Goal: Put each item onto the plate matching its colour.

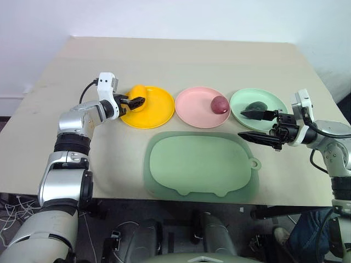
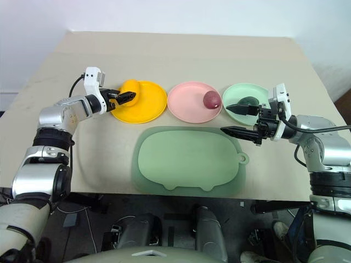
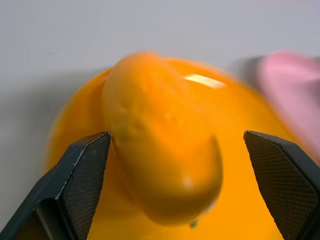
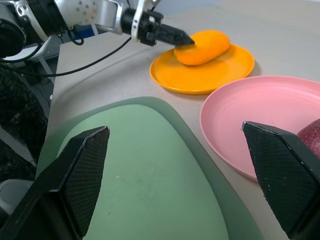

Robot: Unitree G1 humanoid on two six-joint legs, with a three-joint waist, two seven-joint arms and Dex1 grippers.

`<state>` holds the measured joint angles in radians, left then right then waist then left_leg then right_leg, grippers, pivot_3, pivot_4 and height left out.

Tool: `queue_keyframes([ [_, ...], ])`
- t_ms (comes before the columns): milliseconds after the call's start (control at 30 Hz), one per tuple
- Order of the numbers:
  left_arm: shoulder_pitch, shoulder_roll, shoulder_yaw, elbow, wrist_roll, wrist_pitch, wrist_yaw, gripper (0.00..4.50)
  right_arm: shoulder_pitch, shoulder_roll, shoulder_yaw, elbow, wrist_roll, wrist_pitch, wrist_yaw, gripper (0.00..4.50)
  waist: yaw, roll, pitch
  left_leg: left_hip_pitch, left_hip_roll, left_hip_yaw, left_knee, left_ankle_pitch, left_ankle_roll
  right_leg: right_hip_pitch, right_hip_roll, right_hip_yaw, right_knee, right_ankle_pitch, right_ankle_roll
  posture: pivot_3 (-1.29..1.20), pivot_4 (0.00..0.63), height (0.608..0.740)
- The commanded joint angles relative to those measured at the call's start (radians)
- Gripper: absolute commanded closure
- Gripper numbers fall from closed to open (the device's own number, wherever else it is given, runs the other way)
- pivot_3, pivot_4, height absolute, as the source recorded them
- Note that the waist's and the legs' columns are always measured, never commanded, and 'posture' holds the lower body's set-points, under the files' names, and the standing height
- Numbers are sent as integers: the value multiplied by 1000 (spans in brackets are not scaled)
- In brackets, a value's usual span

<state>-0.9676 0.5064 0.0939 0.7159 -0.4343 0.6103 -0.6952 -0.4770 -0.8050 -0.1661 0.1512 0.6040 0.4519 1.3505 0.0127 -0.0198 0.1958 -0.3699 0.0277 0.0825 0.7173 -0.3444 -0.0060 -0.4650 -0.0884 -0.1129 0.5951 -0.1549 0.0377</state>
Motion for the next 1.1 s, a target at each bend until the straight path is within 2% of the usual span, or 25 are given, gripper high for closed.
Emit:
queue_keyframes([
  [33, -36, 44, 38, -107, -38, 57, -72, 17, -25, -1, -16, -16, 12, -3, 0, 0, 0, 0, 0, 0, 0, 0, 0, 0, 0, 0, 0, 0, 0, 0, 0, 0, 150, 740],
  [300, 22, 184, 84, -387, -210, 292, -308, 17, -73, 25, 8, 42, -21, -34, -6, 0, -3, 0, 0, -1, 1, 0, 0, 0, 0, -2, 1, 0, 0, 0, 0, 0, 150, 740],
  [500, 214, 293, 137, -616, -350, 326, -518, 17, -171, 83, 37, 129, -47, -26, -36, 0, -10, 1, 0, -1, 2, 1, -1, 0, 0, -2, 1, 1, 1, 0, 0, 0, 150, 740],
  [600, 262, 293, 141, -635, -350, 278, -550, 17, -185, 84, 44, 134, -48, -20, -18, 0, 1, 1, 0, -2, 2, 0, 0, 0, 0, -3, 1, 1, 0, 0, 0, 0, 150, 740],
  [767, 376, 326, 101, -674, -348, 193, -730, 17, -208, 88, 54, 164, -52, -26, 6, 0, -2, 1, 0, -2, 1, 0, 0, 0, 0, -2, 1, 1, 0, 0, 0, 0, 150, 740],
  [867, 412, 360, 98, -710, -393, 227, -813, 17, -220, 91, 62, 182, -59, -32, 19, 0, -2, 1, 0, -2, 1, 0, 0, 0, 0, -3, 1, 1, 0, 0, 0, 0, 150, 740],
  [1100, 403, 350, 99, -688, -390, 228, -797, 17, -241, 77, 59, 221, -75, -42, 53, 0, -1, 1, 0, -2, 1, 0, 0, 0, 0, -2, 1, 1, 0, 0, 0, 0, 150, 740],
])
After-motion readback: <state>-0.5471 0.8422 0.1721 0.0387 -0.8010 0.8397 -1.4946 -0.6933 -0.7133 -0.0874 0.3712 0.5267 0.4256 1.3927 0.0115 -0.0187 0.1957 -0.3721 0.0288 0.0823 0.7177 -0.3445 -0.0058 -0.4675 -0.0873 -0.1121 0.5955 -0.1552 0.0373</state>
